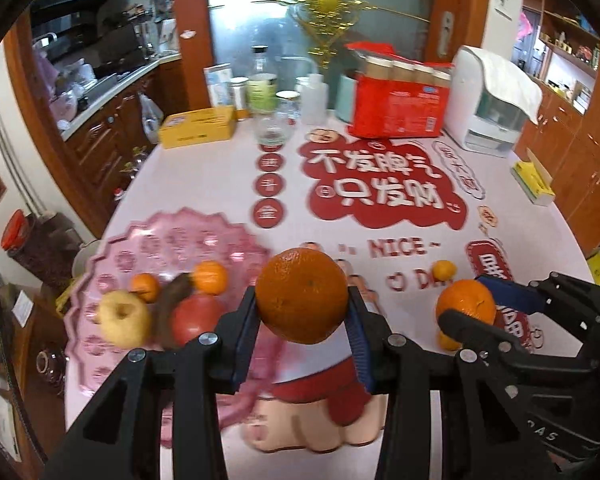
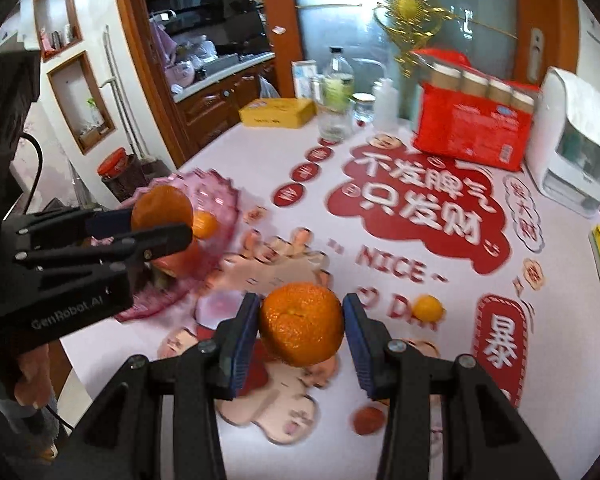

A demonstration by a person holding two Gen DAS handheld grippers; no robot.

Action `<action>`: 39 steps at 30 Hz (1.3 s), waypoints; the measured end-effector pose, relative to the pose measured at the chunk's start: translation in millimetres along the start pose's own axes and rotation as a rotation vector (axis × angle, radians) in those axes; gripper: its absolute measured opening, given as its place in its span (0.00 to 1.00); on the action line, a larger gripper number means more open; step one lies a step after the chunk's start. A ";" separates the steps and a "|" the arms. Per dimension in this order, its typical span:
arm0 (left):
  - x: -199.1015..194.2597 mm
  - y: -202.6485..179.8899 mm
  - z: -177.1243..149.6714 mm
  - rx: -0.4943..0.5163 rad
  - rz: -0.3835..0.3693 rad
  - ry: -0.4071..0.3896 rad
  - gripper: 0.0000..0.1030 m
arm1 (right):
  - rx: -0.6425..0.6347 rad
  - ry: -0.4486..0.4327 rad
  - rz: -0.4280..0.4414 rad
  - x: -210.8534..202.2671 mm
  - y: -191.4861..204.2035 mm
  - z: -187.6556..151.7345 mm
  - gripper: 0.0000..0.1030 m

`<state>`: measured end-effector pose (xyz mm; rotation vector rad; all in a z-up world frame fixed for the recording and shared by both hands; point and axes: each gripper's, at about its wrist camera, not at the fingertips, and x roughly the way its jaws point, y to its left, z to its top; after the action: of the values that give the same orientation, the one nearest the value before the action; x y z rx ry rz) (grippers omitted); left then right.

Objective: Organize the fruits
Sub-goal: 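Carry both held mandarins over the pink bowl, then lower both mandarins into the pink bowl and open both tools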

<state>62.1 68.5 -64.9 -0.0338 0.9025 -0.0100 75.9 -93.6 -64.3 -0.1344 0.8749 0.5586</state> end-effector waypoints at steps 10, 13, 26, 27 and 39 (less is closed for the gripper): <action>-6.8 95.0 8.3 -0.009 0.071 0.013 0.39 | -0.018 -0.042 0.041 23.8 77.8 42.7 0.42; -1.1 116.2 7.7 0.000 0.088 0.031 0.39 | -0.002 -0.046 0.049 39.1 96.3 54.2 0.42; 71.0 190.4 3.0 0.019 0.098 0.167 0.39 | 0.086 0.017 -0.020 121.0 130.4 66.9 0.42; 78.0 192.9 3.1 0.020 0.090 0.179 0.39 | 0.096 0.026 -0.024 126.1 130.3 66.3 0.42; 116.9 183.9 4.1 0.078 0.029 0.229 0.40 | 0.089 0.084 -0.093 149.0 140.2 58.5 0.44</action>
<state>136.8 249.8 -160.3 0.0537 1.1307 -0.0228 119.7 105.9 -123.9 -0.1179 0.9689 0.4290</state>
